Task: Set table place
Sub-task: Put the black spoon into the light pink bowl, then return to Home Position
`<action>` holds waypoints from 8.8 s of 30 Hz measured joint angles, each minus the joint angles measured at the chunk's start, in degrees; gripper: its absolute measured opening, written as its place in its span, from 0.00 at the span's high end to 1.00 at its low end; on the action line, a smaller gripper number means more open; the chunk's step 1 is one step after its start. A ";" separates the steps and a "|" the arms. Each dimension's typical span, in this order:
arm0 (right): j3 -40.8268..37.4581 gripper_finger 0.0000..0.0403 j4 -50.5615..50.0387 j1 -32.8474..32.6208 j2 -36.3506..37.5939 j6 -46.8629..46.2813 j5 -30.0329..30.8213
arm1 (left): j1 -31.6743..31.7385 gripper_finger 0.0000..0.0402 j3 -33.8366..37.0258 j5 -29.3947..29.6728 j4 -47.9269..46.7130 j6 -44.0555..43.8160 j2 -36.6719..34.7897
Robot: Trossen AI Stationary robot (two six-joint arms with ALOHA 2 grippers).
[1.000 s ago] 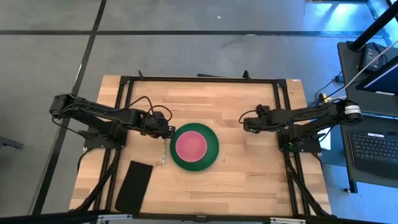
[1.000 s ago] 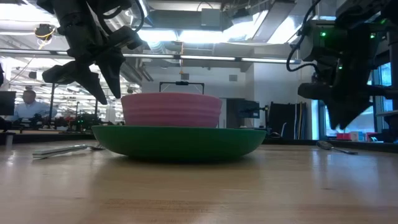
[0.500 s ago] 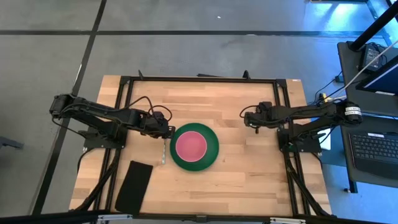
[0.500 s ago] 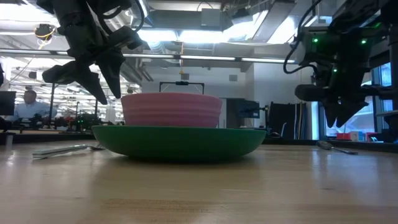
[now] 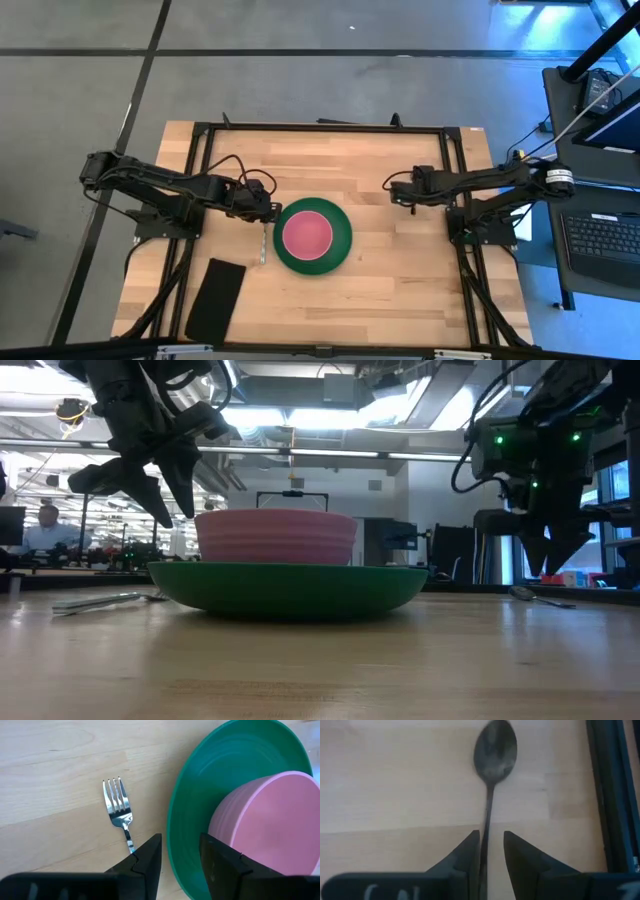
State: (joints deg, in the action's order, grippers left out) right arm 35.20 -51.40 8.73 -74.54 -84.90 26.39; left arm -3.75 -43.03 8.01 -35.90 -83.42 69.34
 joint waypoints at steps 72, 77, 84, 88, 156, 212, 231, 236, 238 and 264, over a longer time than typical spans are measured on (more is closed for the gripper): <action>4.40 0.98 4.08 1.41 -8.32 -1.60 6.65 | -0.04 0.69 0.00 0.02 -0.04 0.04 0.02; 6.41 0.98 4.65 0.71 -3.09 4.69 7.09 | -0.04 0.69 0.00 0.01 -0.04 0.04 0.02; 12.20 0.99 16.05 -2.87 1.94 23.25 -0.46 | -0.04 0.69 0.00 0.02 -0.04 0.04 0.02; 18.06 0.99 22.11 -4.34 2.17 30.63 -10.82 | 0.00 0.69 0.00 0.02 -0.04 0.04 0.02; 52.50 0.83 24.77 -9.31 -41.93 34.49 -45.76 | 3.63 0.69 -0.20 16.55 0.63 21.00 -26.56; 0.43 0.83 64.11 -30.14 38.25 60.53 -19.01 | -11.78 0.69 8.48 4.56 35.24 59.51 -45.11; -22.69 0.83 74.76 -30.10 58.47 63.00 -15.98 | -11.76 0.69 24.77 6.99 37.17 65.68 -66.12; -26.57 0.83 78.55 -30.05 60.11 61.99 -15.11 | -11.76 0.69 27.09 4.22 40.54 63.60 -65.98; -27.31 0.83 80.25 -30.05 60.59 62.63 -15.16 | -11.78 0.69 29.51 3.74 43.61 63.17 -65.96; -34.84 0.83 81.10 -30.05 61.74 63.74 -17.57 | -9.60 0.69 42.58 3.34 53.69 63.04 -66.03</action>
State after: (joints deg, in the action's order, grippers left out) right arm 0.36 29.71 -21.32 -12.80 -21.15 8.82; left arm -13.34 -0.45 11.35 17.79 -20.38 3.31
